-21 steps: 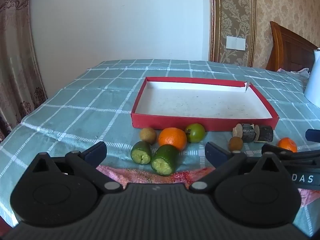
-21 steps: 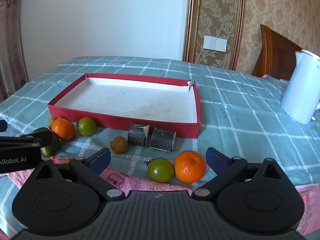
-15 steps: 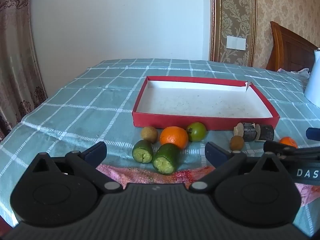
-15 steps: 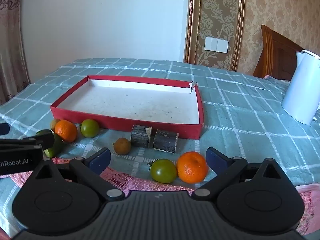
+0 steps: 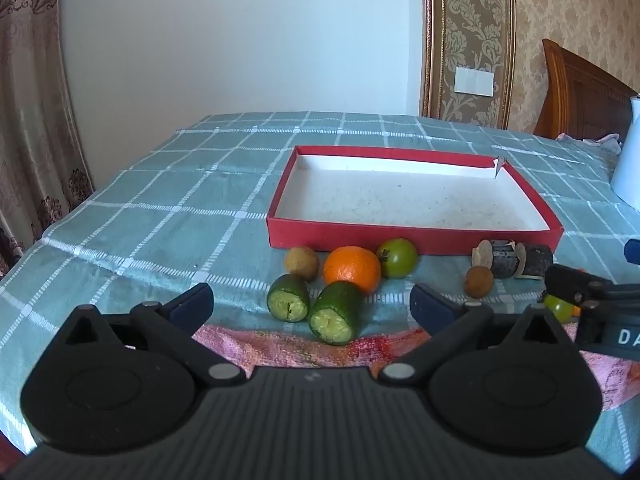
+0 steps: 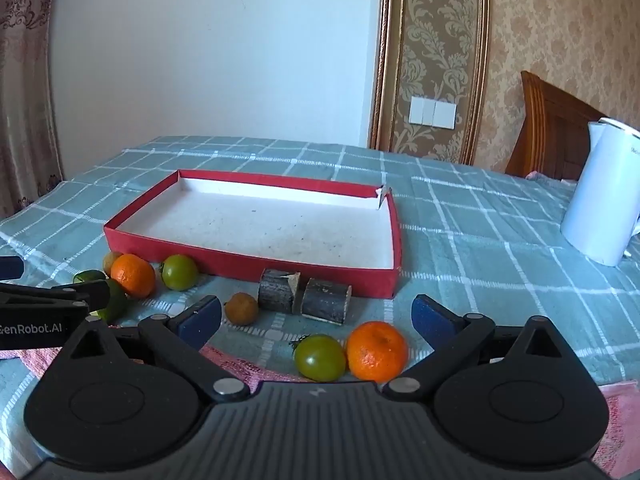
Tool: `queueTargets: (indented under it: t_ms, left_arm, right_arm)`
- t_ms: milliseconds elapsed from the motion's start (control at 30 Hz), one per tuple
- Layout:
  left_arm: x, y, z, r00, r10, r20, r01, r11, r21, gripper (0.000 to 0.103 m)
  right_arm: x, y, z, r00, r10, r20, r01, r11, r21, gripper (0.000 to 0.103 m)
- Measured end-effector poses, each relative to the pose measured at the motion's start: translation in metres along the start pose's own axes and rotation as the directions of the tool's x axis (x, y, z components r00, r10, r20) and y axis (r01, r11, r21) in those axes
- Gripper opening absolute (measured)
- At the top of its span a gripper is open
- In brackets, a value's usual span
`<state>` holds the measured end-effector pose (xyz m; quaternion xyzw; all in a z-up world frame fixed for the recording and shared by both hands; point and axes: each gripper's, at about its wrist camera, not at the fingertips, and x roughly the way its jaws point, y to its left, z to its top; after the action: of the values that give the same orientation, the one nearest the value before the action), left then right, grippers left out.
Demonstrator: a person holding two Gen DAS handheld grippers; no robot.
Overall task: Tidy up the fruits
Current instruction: 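Move the right gripper toward the orange beside the green tomato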
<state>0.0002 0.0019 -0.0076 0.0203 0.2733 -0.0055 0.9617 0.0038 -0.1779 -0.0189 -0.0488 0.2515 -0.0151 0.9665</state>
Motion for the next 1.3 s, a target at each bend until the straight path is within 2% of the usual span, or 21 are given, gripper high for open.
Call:
queueTargets:
  t_ms: [233,1300]
  left_arm:
    - [0.002,0.000,0.000,1.000,-0.004,-0.007,0.004,1.000,-0.001,0.103]
    - [0.007,0.000,-0.002,1.000,-0.007,-0.028,0.007,1.000,0.013,0.103]
  right_arm:
    - [-0.002,-0.015,-0.003,1.000,0.023,0.004,-0.023,0.999,0.041,0.102]
    - [0.004,-0.019,-0.006,0.999,0.039,-0.033,-0.036,0.997,0.067,0.102]
